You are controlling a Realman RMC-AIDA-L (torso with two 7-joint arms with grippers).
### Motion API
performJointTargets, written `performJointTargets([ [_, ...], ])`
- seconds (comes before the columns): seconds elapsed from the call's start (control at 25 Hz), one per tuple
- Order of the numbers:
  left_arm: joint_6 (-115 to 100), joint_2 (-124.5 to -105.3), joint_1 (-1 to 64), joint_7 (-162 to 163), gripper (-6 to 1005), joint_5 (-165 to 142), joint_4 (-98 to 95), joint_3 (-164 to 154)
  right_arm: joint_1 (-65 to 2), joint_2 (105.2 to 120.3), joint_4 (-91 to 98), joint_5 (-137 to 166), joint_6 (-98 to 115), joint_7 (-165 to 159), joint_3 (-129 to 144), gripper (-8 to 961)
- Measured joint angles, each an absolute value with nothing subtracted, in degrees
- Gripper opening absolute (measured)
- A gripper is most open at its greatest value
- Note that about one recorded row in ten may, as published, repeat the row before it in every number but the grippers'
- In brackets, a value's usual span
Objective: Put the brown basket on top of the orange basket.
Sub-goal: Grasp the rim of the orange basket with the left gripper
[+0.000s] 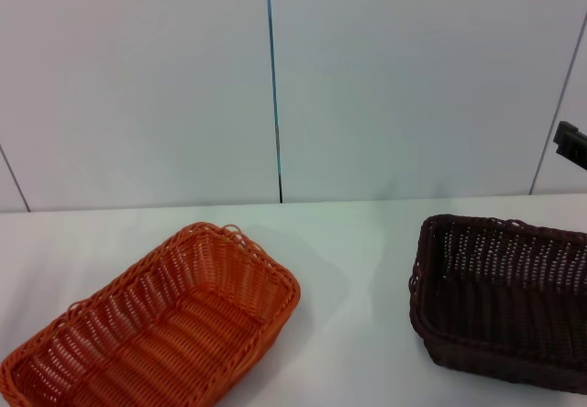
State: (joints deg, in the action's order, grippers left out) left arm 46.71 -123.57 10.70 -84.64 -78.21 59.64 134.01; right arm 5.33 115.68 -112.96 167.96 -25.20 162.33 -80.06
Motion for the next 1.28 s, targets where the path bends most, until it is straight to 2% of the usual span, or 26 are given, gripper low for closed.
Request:
performJointTargets([
  [1.08, 49.4, -123.56, 12.8, -85.5, 920, -77.9, 58.4, 136.8, 1.7, 115.36, -111.5, 168.0, -25.6, 162.3, -82.4, 760],
  [1.28, 55.2, -122.9, 11.8, -83.1, 920, -78.5, 60.0, 138.0, 0.6, 115.26, -110.9, 168.0, -25.8, 162.3, -82.7, 760],
])
